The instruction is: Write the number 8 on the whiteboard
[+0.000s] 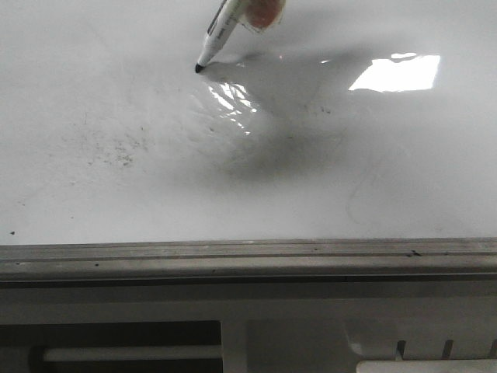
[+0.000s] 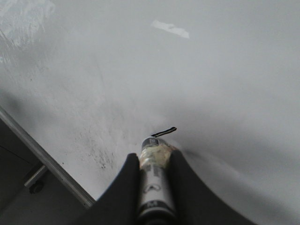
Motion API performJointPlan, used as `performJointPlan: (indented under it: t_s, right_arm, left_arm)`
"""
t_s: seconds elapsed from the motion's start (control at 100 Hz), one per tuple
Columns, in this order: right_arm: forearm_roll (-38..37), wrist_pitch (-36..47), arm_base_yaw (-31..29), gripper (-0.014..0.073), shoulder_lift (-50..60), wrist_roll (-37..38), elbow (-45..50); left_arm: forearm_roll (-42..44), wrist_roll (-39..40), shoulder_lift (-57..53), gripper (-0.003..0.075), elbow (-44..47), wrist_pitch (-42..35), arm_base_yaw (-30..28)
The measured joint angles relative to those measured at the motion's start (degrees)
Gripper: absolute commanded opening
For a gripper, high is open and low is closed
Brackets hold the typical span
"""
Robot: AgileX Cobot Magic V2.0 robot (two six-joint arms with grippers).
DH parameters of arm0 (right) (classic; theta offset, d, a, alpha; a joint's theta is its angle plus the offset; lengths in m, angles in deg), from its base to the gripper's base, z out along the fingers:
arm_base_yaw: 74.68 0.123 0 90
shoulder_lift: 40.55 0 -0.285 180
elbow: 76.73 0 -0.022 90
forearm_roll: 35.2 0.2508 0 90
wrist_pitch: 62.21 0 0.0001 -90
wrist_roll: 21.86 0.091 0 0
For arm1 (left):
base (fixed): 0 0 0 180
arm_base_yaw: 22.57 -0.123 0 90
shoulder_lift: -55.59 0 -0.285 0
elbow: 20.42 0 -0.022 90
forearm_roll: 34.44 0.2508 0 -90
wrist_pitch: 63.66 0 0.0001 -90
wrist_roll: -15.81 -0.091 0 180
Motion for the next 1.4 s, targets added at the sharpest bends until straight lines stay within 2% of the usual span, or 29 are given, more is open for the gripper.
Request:
performJointPlan:
  t_s: [0.22, 0.32, 0.53, 0.82, 1.03, 1.19, 1.4]
  right_arm:
    - [-3.55, -8.75, -0.83, -0.0062, 3.22, 0.19, -0.04]
    - [-3.53, -10.31, -0.88, -0.0063, 3.39, 0.19, 0.15]
    - [-3.17, -5.7, 2.29, -0.0063, 1.03, 0.19, 0.4]
    - [-2.9, -3.46, -1.48, -0.0063, 2.65, 0.64, -0.47]
    - [-4.3, 0.46, -0.47, -0.0063, 2.79, 0.64, -0.47]
    - [-4.77, 0.01, 0.29, -0.0063, 2.79, 0.64, -0.47]
    - [-5.17, -1.44, 2.57, -0.0063, 5.27, 0.64, -0.47]
  left_arm:
    - [0.0, 0.0, 0.0, 0.0324, 0.0, 0.0, 0.0]
    - [0.0, 0.0, 0.0, 0.0324, 0.0, 0.0, 0.0]
    - [-0.08, 0.0, 0.0, 0.0324, 0.0, 0.0, 0.0]
    - [-0.08, 0.0, 0.0, 0.0324, 0.0, 0.0, 0.0]
    - [-0.08, 0.0, 0.0, 0.0325, 0.0, 0.0, 0.0]
    - [-0.08, 0.0, 0.12, 0.0325, 0.0, -0.04, 0.0]
    - [0.58, 0.0, 6.42, 0.0325, 0.0, -6.05, 0.0]
